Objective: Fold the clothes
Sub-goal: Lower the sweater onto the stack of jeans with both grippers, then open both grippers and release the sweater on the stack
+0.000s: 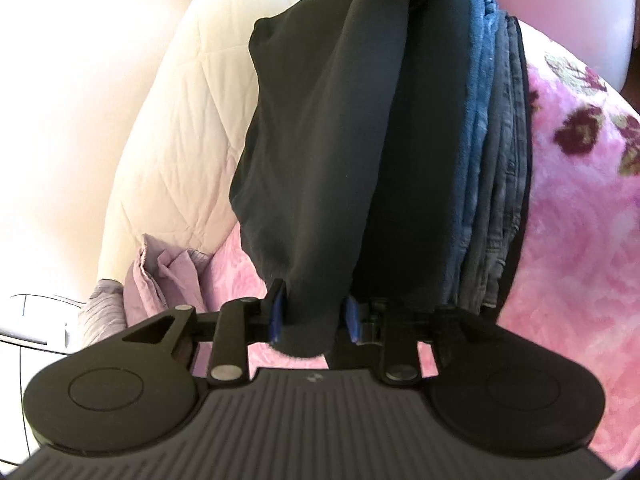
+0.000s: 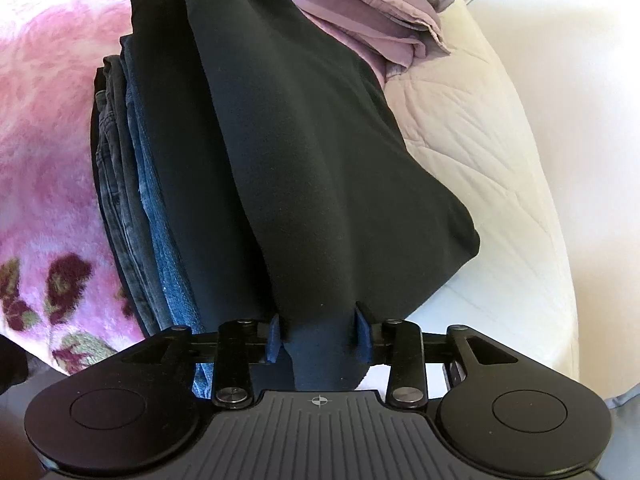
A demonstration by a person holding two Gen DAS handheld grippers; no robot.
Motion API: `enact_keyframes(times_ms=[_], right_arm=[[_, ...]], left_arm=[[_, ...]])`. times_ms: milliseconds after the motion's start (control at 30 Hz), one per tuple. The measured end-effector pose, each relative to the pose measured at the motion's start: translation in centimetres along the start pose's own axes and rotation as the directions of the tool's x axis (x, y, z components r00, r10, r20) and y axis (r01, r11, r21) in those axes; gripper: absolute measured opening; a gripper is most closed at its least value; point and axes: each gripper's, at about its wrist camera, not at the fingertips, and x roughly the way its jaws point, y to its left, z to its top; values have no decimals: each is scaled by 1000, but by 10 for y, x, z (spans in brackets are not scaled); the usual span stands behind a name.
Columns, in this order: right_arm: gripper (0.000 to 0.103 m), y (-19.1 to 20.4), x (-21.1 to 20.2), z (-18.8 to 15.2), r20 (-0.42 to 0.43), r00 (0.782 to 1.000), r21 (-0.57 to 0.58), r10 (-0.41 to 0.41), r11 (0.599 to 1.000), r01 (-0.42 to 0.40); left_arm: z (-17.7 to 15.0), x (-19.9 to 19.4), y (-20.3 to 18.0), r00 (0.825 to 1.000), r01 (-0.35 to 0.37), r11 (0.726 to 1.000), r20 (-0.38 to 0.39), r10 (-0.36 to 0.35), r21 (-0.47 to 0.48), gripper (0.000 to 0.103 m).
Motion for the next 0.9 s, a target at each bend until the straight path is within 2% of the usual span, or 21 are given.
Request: enact_keyframes(times_ms=[33,67,133,267,467,567,667,733,800,867,900], right_arm=[[38,1,-1,-1,-1,1000,-5,-5,1000,5],[38,3,-2,-2,-4,1000,-14,-13,1000,13],[38,4,-1,3,-11,1000,-15,-28,1000,27],[38,4,1,10,-15,1000,69,-20,997,21],[38,3,-1,6,-14,1000,133,5,991,-3],[39,-2,-7,5,-34,999,175,19,984,-13],[45,0,-15,-1,-70,997,247,46,969,-27],[47,3,-21,-5,-91,993,297,72,954,-42],[48,2,-30,-11,-96,990,402,106,914,-59],[51,2,-39,-18,-82,985,528,150,845,-85],[54,2,-44,-21,-72,981,594,179,798,-102]], left_arm=[[1,0,-2,1000,-2,1000,6,2,3,26],[1,0,-3,1000,0,1000,8,0,3,20],[2,5,1,1000,27,999,-6,-27,-17,17],[-3,19,2,996,78,996,-36,-80,-47,15],[-1,18,0,995,82,996,-50,-83,-31,16],[1,18,3,992,96,991,-78,-103,-92,19],[-7,10,17,981,117,967,-126,-148,-226,27],[-17,1,27,969,129,920,-151,-197,-370,30],[-26,-10,35,955,134,849,-163,-249,-511,30],[-34,-20,39,940,135,744,-153,-306,-655,37],[-38,-25,40,932,135,672,-137,-336,-728,39]])
